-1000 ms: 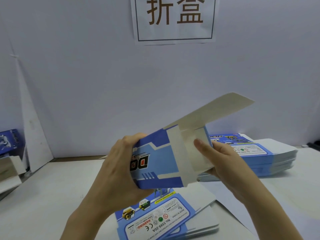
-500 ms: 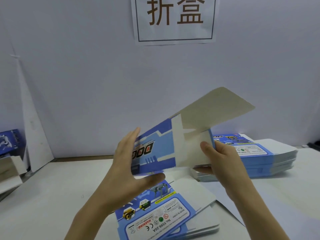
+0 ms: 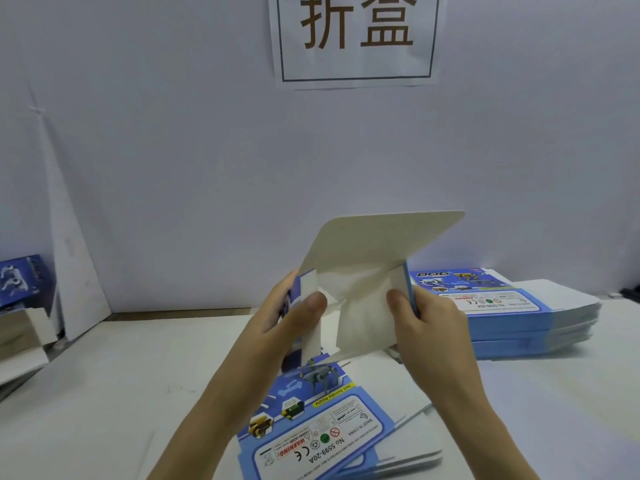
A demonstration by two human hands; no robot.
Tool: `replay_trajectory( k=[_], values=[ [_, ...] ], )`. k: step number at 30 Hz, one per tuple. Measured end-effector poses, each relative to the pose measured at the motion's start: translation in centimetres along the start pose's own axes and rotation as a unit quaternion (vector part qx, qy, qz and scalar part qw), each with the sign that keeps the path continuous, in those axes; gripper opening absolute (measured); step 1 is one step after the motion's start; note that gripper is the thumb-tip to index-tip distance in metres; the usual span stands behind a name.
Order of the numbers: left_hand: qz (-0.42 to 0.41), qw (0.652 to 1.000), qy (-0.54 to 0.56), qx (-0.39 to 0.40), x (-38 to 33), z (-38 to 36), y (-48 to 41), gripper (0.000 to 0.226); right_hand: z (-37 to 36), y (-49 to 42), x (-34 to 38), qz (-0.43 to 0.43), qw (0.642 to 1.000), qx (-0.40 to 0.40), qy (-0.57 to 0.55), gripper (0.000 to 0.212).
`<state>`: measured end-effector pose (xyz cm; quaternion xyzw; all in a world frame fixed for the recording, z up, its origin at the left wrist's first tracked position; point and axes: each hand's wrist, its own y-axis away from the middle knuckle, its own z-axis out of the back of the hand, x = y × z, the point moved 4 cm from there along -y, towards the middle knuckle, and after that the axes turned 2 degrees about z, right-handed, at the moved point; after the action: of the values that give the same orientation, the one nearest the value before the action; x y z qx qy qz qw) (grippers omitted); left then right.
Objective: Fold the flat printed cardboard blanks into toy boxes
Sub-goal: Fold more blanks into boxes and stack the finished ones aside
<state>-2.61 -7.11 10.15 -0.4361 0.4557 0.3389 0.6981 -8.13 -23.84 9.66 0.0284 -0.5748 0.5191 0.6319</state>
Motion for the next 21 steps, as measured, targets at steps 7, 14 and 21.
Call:
replay_trajectory(
  k=[7,14,21],
  values=[
    [0.039,0.942,-0.236,-0.235,1.4,1.6,2.2,0.042,-0.6,1.6,2.4,0.131,0.986,-0.052,0.091,0.042],
    [-0.024,0.906,-0.308,-0.289,0.1,1.2,2.9,0.045,-0.6,1.3,1.7,0.102,0.992,-0.021,0.064,0.046],
    [-0.018,0.904,-0.317,-0.285,0.5,1.1,3.2,0.04,-1.2,1.3,1.1,0.073,0.993,0.014,0.091,0.041]
  ],
)
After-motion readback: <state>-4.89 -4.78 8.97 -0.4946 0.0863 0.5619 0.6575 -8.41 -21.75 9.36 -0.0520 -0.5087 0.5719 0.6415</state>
